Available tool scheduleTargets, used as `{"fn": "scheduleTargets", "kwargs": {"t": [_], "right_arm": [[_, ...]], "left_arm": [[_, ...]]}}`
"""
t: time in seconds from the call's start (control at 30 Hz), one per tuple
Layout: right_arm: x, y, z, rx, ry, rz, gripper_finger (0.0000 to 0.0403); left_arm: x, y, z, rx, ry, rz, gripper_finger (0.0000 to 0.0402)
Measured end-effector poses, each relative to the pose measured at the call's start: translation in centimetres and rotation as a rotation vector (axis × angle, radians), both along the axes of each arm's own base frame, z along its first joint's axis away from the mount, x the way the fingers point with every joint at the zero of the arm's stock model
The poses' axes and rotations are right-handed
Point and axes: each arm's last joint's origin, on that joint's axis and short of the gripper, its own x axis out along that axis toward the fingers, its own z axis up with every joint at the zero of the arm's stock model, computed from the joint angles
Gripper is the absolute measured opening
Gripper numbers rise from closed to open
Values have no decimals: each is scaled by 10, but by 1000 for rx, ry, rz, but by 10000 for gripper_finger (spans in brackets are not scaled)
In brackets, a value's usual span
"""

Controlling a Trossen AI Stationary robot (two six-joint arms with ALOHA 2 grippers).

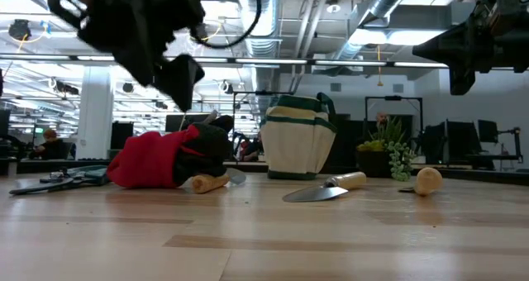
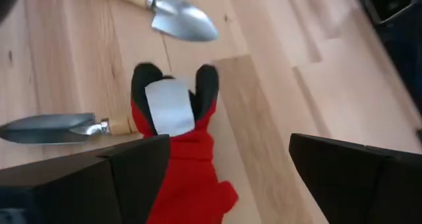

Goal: Pick & Place Garden tools in Gardening bag
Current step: Put the red gloves into the brown gardening bag

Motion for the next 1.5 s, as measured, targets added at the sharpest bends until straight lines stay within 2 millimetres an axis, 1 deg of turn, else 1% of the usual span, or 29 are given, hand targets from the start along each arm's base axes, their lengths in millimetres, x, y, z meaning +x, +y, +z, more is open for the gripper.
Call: {"fn": "scheduleTargets", "kwargs": {"t": [0.1,0.3,0.43,0.5,0.57,0.6,0.67,0.73,0.83,0.87,1.0,1.1,1.17,1.3,1.37,1.43,1.5], "right_arm": [[0,0,0,0,1,0,0],[0,0,0,-1,5,0,0],[0,0,-1,-2,9,0,0],[0,0,-1,-2,9,0,0],[0,0,-1,-2,9,0,0],[0,0,-1,-2,9,0,0],[0,0,-1,-2,9,0,0],[0,0,-1,-2,9,0,0],[0,0,-1,-2,9,0,0],[0,0,-1,-2,9,0,0],[0,0,-1,-3,11,0,0],[0,0,-1,-3,12,0,0],[0,0,-1,-3,12,0,0],[0,0,-1,-3,12,0,0],[0,0,-1,-3,13,0,0],[0,0,-1,-3,13,0,0],[0,0,-1,-3,13,0,0]], "left_arm": [[-1,3,-16,72,40,48,306],[0,3,-43,100,120,55,306],[4,3,-58,156,159,92,305],[5,4,-63,168,177,99,295],[5,4,-65,173,183,101,273],[6,4,-65,175,184,103,255],[6,4,-65,170,183,116,211],[4,5,-60,141,182,159,157],[1,6,-44,83,140,230,69],[0,6,-36,71,104,252,53],[-9,11,1,47,-49,437,53],[-15,20,37,0,-206,587,53],[-16,29,62,-30,-332,690,53],[-12,53,107,-8,-555,868,53],[-7,68,122,11,-611,937,53],[2,83,132,13,-649,989,53],[13,95,138,15,-680,1027,53]]}}
